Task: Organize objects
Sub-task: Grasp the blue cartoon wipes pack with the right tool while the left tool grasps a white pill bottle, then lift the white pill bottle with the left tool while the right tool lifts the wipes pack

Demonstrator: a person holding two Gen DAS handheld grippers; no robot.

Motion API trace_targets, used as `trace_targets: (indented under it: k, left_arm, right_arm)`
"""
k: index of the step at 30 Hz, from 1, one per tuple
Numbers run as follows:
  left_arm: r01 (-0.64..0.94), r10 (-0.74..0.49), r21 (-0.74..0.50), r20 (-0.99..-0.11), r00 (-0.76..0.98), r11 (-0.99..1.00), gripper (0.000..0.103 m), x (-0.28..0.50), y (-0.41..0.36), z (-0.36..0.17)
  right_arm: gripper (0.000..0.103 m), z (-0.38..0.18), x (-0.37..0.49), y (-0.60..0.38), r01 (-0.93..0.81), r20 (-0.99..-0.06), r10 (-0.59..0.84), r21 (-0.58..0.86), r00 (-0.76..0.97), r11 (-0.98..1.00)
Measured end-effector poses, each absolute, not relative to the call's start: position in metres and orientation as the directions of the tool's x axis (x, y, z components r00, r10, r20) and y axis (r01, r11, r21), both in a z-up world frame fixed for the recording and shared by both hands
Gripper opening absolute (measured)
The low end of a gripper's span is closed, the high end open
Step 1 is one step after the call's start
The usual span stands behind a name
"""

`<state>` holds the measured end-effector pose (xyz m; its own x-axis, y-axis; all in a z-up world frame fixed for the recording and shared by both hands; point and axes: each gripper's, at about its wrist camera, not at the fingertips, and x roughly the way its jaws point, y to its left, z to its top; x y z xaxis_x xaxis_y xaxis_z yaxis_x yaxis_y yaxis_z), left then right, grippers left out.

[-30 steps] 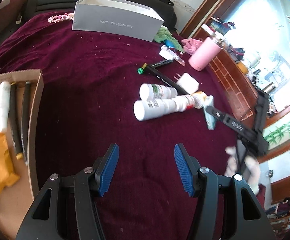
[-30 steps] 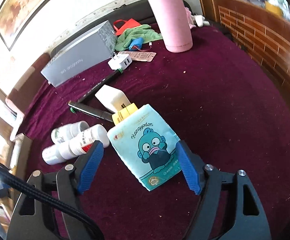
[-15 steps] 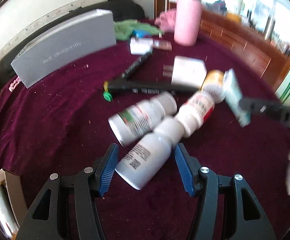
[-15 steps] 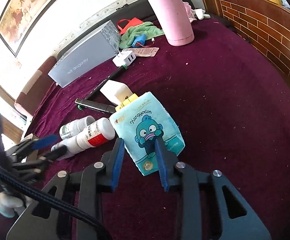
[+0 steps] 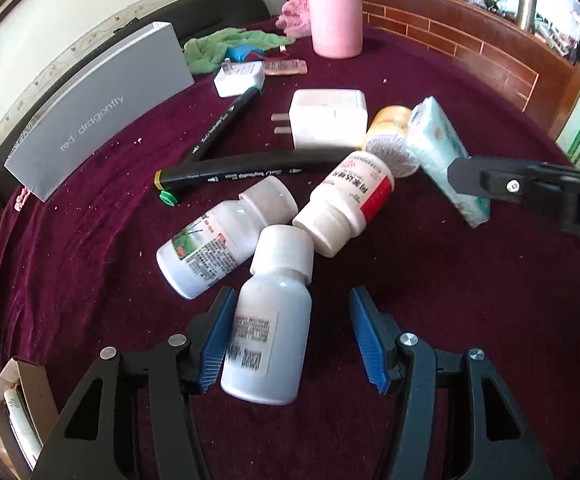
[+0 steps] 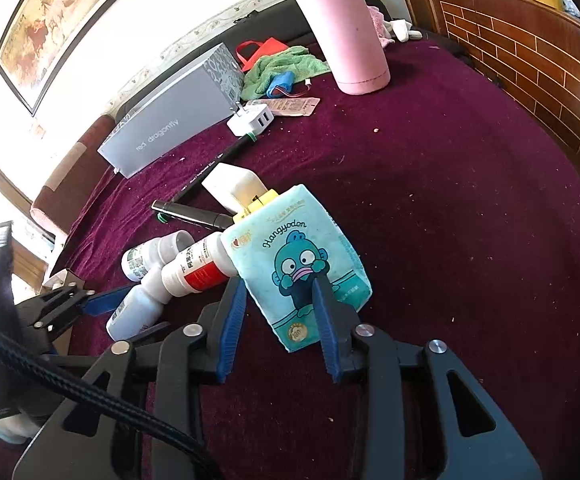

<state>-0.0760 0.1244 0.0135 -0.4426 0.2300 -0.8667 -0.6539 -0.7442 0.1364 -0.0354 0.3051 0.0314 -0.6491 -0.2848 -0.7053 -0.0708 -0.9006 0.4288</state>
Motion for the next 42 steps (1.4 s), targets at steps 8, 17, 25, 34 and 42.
trace_targets:
  k: [8, 17, 25, 34, 42]
  left_arm:
    - [-0.598, 0.234, 0.085, -0.870, -0.434, -0.797, 0.029, -0.068, 0.113, 0.014]
    - [-0.548, 0.336, -0.059, -0.842, -0.421, -0.834, 0.029, -0.016, 0.059, 0.032]
    - [-0.475, 0.329, -0.074, -0.813, -0.480, -0.877, 0.029, 0.020, 0.013, 0.042]
    - [-0.394, 0.357, -0.147, -0.765, -0.537, -0.907, 0.029, 0.050, -0.048, 0.064]
    - [-0.335, 0.360, -0.191, -0.736, -0.573, -0.923, 0.029, 0.058, -0.095, 0.073]
  right_arm:
    - [0.060, 0.031, -0.038, 0.294, -0.056, -0.697, -0.244, 0.378, -0.674, -0.924]
    - [0.073, 0.027, -0.048, 0.293, -0.116, -0.720, -0.131, 0.282, -0.682, -0.952]
    - [0.011, 0.021, -0.051, 0.304, -0.159, -0.743, -0.112, 0.284, -0.660, -0.945]
    - [0.009, 0.019, -0.043, 0.307, -0.148, -0.729, -0.148, 0.324, -0.668, -0.934]
    - [0.009, 0.043, 0.006, 0.263, -0.133, -0.771, -0.018, 0.133, -0.637, -0.982]
